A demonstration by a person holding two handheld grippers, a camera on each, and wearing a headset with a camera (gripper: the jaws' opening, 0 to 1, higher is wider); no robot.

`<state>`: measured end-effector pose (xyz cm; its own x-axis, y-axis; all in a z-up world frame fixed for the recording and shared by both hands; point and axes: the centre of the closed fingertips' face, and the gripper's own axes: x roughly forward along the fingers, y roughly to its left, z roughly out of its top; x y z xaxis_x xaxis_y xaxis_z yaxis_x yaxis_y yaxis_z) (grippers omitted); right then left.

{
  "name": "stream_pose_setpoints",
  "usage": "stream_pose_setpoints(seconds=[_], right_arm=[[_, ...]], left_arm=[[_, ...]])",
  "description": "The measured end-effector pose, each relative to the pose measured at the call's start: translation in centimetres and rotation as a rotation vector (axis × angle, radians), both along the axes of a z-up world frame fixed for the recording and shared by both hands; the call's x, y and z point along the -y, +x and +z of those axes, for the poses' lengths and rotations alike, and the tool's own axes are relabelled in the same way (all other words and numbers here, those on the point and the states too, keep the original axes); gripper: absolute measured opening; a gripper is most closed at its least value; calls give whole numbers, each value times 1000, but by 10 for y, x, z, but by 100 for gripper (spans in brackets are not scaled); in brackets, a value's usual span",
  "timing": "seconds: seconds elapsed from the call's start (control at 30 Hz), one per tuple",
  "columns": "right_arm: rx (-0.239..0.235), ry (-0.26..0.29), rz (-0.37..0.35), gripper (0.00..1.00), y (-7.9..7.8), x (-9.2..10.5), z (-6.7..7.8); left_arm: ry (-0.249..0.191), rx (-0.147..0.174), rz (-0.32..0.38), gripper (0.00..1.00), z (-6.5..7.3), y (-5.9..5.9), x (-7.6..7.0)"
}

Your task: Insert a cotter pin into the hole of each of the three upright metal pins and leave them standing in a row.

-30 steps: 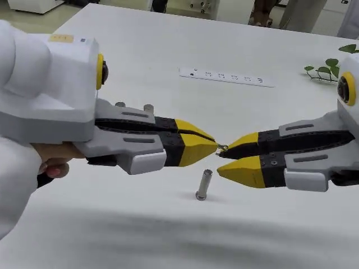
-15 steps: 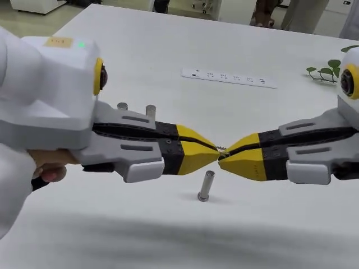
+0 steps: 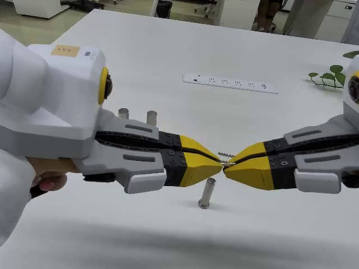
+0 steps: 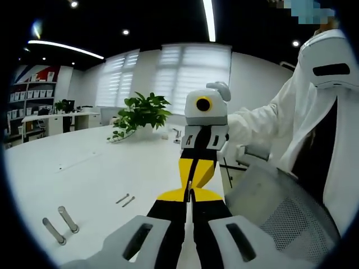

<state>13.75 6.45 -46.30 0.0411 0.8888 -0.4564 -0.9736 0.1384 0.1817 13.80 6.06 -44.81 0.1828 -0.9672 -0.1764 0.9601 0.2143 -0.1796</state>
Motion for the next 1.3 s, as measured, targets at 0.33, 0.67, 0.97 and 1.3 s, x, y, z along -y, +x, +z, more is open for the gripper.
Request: stream_pose_setpoints(seconds=[0.33,0.67,0.97,1.3], right_arm=[[10,25,-53,0,8,12,-2],[53,-77,-169,0,30,42,-40],[71,-140,-195,0,31,46,-66],[56,-163,-202,0,38,39,-84]], left_arm=[[18,15,64,17,-7,24,-3],[101,-16,61,24,-37,36,-1],[146,-47,45,23,-60,45,1],[179,-87,35,17,-82,51,5]])
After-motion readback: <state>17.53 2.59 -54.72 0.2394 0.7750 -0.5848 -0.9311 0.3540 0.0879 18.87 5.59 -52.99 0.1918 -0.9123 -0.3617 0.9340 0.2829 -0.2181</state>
